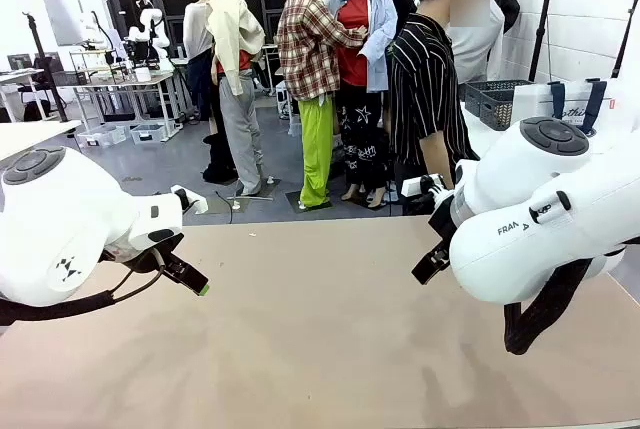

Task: Transfer purchased items from the store into the shopping bag.
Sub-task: Open the Reusable shopping bag in the center of the table.

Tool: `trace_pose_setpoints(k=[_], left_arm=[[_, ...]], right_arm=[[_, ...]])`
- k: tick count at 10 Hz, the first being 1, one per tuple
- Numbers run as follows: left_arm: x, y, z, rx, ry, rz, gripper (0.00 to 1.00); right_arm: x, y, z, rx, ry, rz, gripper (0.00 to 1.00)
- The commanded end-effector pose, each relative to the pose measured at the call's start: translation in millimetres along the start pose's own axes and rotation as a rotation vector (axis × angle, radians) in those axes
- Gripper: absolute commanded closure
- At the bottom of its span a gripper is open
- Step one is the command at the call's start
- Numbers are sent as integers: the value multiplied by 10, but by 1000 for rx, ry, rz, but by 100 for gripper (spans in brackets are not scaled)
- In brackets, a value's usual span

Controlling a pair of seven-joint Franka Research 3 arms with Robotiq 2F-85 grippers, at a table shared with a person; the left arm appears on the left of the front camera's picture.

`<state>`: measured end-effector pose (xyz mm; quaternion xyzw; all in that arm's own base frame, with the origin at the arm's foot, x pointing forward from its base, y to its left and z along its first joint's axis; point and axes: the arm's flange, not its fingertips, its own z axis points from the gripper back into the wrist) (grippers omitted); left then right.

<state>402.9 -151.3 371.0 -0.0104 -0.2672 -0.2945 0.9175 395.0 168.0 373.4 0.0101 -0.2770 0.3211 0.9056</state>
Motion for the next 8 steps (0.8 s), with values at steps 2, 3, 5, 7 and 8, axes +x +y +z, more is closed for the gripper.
trace_pose_setpoints(k=[2, 3, 5, 7, 8], left_arm=[[0, 0, 1, 0, 0, 0, 0], [0, 0, 1, 0, 0, 0, 0], [0, 0, 1, 0, 0, 0, 0], [0, 0, 1, 0, 0, 0, 0], [0, 0, 1, 0, 0, 0, 0]], right_arm=[[0, 0, 0, 0, 0, 0, 0], [0, 0, 0, 0, 0, 0, 0], [0, 0, 0, 0, 0, 0, 0], [0, 0, 0, 0, 0, 0, 0], [0, 0, 0, 0, 0, 0, 0]])
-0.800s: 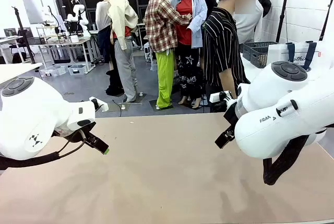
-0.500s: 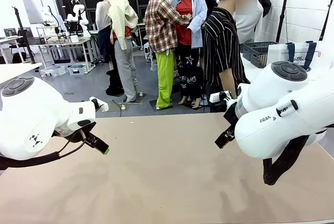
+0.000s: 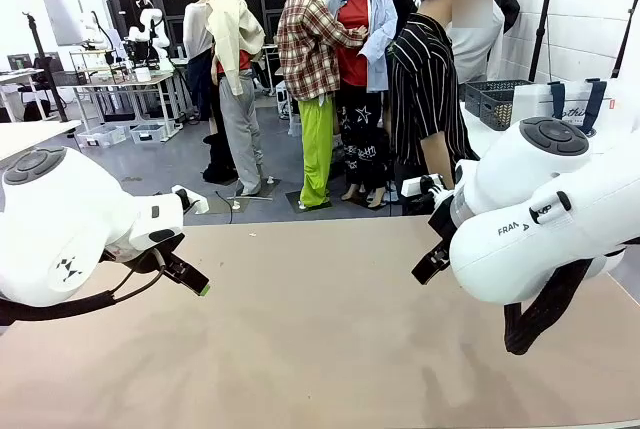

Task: Transfer purchased items from the store into the shopping bag.
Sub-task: Open the Reusable shopping bag in the center of the table.

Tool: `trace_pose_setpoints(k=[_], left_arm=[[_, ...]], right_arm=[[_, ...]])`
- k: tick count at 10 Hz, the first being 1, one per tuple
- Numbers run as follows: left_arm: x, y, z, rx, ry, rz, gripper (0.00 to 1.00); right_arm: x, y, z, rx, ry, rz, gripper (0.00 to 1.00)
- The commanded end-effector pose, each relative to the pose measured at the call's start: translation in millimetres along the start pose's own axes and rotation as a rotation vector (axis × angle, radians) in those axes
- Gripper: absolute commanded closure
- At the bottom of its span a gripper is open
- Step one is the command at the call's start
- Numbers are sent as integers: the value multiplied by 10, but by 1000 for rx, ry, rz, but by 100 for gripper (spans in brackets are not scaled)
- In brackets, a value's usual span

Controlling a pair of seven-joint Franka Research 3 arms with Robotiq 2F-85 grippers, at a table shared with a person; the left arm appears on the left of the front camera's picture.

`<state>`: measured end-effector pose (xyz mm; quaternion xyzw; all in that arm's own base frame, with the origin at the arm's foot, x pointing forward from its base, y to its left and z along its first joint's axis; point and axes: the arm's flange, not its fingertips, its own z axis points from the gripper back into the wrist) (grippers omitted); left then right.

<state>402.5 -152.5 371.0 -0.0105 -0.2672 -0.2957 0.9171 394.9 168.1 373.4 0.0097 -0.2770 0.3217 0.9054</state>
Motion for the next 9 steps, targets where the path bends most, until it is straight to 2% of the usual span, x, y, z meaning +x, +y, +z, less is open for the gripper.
trace_pose_setpoints(k=[1, 2, 3, 5, 6, 8, 9], left_arm=[[-3, 12, 1, 1, 0, 2, 0], [0, 0, 0, 0, 0, 0, 0], [140, 140, 204, 100, -69, 4, 0], [275, 591, 947, 279, -200, 33, 0], [219, 848, 1226, 348, -197, 75, 0], [-174, 1470, 1621, 485, -166, 299, 0], [-555, 1684, 1739, 484, -137, 441, 0]], right_arm=[[-1, -2, 0, 0, 0, -1, 0], [0, 0, 0, 0, 0, 0, 0], [120, -81, 151, -85, -60, 5, 0], [335, -410, 802, -247, -216, -65, 0], [347, -693, 1164, -341, -263, -148, 0], [25, -1365, 1805, -502, -339, -369, 0], [-355, -1632, 2046, -534, -338, -485, 0]])
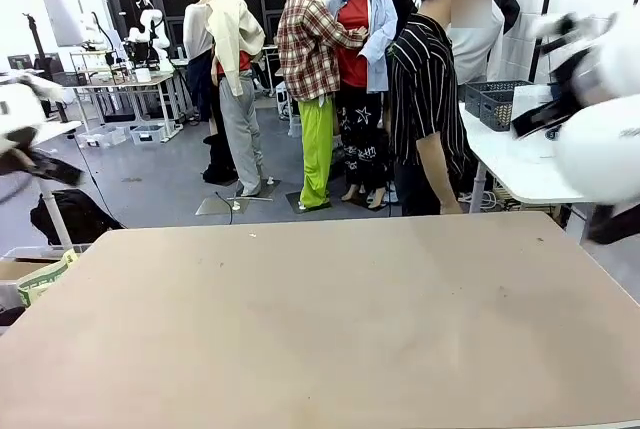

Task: Transfer purchased items from the store into the shopping bag.
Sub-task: Open the Reusable shopping bag in the center of the table.

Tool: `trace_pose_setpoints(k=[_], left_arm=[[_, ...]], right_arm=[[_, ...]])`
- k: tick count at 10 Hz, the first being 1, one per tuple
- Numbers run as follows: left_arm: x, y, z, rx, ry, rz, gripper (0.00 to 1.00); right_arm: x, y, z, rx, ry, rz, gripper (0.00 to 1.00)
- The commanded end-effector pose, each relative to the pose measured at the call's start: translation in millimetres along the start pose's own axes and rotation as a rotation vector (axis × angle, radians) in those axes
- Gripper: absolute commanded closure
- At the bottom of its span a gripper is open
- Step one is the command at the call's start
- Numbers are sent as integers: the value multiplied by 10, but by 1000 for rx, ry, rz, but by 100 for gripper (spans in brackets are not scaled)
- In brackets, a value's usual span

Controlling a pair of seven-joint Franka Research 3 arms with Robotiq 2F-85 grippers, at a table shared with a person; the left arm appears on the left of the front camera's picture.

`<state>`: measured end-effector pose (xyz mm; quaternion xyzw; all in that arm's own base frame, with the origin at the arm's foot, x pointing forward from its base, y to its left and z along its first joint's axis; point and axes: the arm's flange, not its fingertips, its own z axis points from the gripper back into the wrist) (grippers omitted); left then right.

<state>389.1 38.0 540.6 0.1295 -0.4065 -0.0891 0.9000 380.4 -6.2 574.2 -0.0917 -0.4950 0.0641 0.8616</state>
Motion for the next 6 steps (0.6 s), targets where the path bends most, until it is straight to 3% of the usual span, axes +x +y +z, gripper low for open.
trace_pose_setpoints(k=[1, 4, 5, 6], left_arm=[[-546, 252, -45, 75, 97, 245, 0], [-1246, 642, 41, 118, 145, 488, 0], [-1354, 697, 42, 113, 136, 560, 0], [-1233, 527, -40, 72, 122, 512, 0]], right_arm=[[-429, -476, 34, -131, 55, -164, 0], [-1071, -1126, -104, -197, 194, -371, 0], [-1203, -1175, -173, -173, 204, -409, 0], [-1222, -963, -272, -126, 201, -365, 0]])
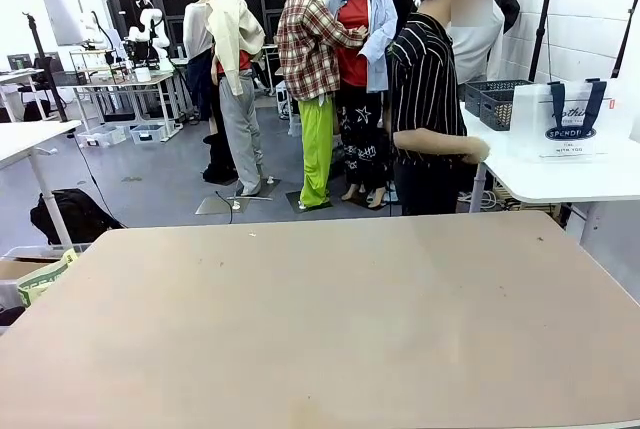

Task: Transfer purchased items from the store into the shopping bag.
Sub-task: Open the Reusable shopping bag in the center of the table.

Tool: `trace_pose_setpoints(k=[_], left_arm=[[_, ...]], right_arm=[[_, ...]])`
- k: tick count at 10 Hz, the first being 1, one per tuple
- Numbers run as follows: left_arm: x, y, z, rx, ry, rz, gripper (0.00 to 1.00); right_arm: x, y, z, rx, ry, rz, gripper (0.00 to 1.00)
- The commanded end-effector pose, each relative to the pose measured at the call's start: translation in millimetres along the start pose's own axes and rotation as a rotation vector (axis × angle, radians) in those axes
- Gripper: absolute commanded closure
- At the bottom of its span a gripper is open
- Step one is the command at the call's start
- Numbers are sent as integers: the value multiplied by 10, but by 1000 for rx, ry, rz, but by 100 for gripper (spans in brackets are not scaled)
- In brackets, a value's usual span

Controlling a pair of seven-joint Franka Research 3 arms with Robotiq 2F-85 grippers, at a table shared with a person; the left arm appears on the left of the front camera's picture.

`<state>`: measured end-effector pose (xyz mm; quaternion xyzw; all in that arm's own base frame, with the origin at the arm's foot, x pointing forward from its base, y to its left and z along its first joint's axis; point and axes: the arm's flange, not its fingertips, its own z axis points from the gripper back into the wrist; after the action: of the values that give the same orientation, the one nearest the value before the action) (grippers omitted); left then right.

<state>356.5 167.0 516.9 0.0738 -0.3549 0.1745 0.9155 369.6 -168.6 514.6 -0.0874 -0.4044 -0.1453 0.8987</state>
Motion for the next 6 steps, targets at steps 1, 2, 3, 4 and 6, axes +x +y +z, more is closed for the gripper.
trace_pose_setpoints(k=[1, 2, 3, 4, 6], left_arm=[[-3, 3, 5, 14, 2, -27, 0], [-3, 3, 5, 14, 2, -27, 0], [-3, 3, 5, 14, 2, -27, 0], [-3, 3, 5, 14, 2, -27, 0], [-3, 3, 5, 14, 2, -27, 0]], right_arm=[[56, -42, 148, -15, -30, 7, 0], [56, -42, 148, -15, -30, 7, 0], [56, -42, 148, -15, -30, 7, 0], [56, -42, 148, -15, -30, 7, 0], [56, -42, 148, -15, -30, 7, 0]])
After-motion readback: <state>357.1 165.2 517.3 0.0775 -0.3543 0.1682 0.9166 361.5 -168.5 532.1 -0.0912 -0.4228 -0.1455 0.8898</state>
